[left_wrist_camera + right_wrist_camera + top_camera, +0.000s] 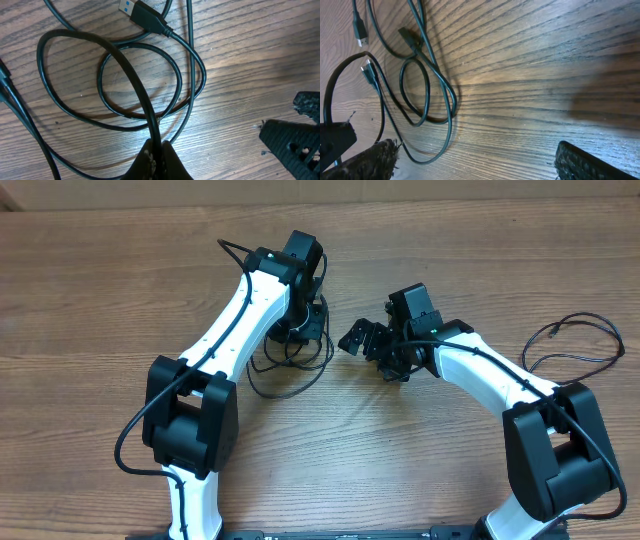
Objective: Untangle cables
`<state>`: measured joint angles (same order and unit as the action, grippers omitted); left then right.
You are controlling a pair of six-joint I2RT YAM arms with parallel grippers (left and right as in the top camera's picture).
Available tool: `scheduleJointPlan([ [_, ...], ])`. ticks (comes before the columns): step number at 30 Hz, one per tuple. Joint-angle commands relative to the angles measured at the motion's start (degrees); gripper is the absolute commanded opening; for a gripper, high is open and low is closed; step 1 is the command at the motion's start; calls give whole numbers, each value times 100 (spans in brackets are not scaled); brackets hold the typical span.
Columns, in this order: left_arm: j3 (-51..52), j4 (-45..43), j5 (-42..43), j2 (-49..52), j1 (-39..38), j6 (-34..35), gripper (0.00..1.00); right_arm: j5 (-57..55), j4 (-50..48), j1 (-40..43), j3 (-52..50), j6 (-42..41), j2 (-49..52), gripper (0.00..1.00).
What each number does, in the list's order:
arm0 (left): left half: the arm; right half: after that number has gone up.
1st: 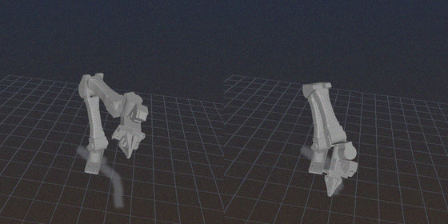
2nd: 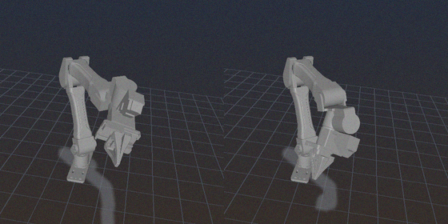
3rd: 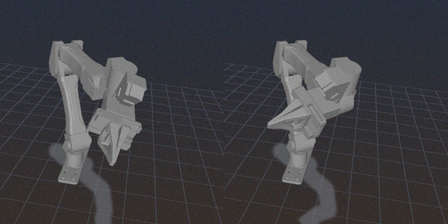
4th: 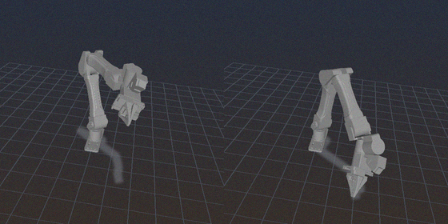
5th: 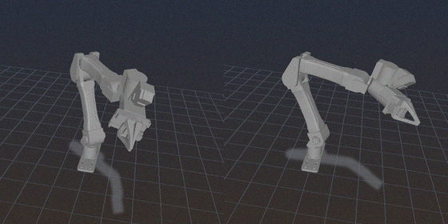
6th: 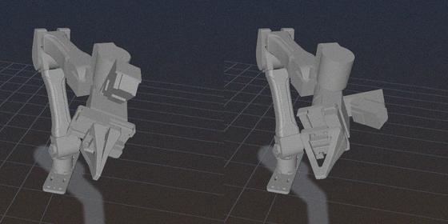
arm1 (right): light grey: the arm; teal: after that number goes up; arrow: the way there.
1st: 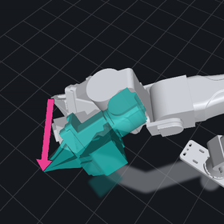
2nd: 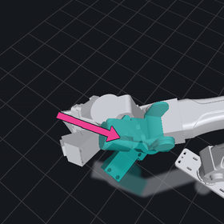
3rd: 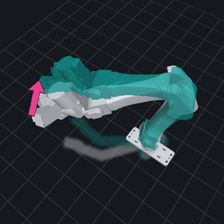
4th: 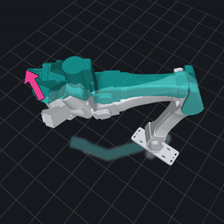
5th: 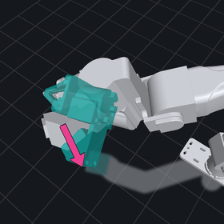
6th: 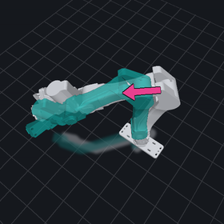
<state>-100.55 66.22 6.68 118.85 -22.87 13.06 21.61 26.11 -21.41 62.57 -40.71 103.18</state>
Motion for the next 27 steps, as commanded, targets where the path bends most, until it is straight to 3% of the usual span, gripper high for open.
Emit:
scheduleJointPlan([
  [1, -118, -17, 22, -9, -17, -125, 4, -125, -50, -2, -37, -48, -17, 100],
  [27, -118, -63, 24, -9, -17, -122, 4, -363, -450, -2, -343, -297, 131, 100],
])
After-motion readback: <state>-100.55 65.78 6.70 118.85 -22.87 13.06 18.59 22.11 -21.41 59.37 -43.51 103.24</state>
